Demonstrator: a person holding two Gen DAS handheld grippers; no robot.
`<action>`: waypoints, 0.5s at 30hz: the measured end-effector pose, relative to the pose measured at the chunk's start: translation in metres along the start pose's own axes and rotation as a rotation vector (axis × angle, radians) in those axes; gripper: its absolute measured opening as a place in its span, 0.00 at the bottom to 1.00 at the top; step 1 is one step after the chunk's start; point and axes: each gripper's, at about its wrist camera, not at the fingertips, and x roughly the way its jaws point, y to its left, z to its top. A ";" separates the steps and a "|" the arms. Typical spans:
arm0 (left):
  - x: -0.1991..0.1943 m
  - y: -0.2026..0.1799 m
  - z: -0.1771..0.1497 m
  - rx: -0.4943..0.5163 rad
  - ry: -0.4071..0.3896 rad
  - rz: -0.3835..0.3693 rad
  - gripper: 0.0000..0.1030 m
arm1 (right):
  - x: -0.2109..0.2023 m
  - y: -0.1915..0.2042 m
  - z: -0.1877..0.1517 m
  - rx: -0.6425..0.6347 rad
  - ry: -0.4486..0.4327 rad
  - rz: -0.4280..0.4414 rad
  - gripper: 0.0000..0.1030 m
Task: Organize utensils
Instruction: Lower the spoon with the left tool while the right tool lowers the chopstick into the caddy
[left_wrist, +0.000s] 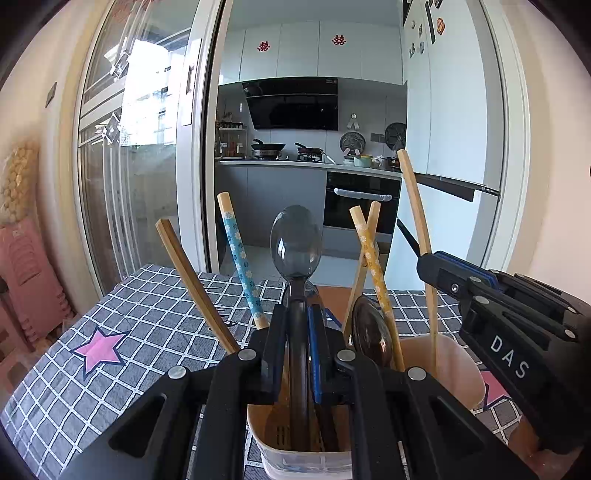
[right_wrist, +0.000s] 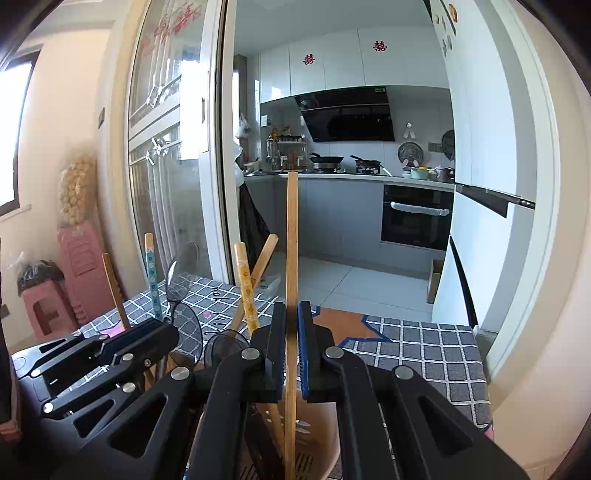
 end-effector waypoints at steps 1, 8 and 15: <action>0.000 0.000 -0.002 0.002 0.001 0.001 0.41 | 0.000 0.000 -0.001 0.005 0.000 0.004 0.06; 0.000 -0.002 -0.014 0.014 0.015 0.010 0.41 | -0.002 0.003 -0.013 -0.012 -0.003 0.018 0.06; -0.001 -0.001 -0.009 0.009 0.013 0.010 0.41 | -0.003 0.013 -0.012 -0.066 -0.011 0.008 0.06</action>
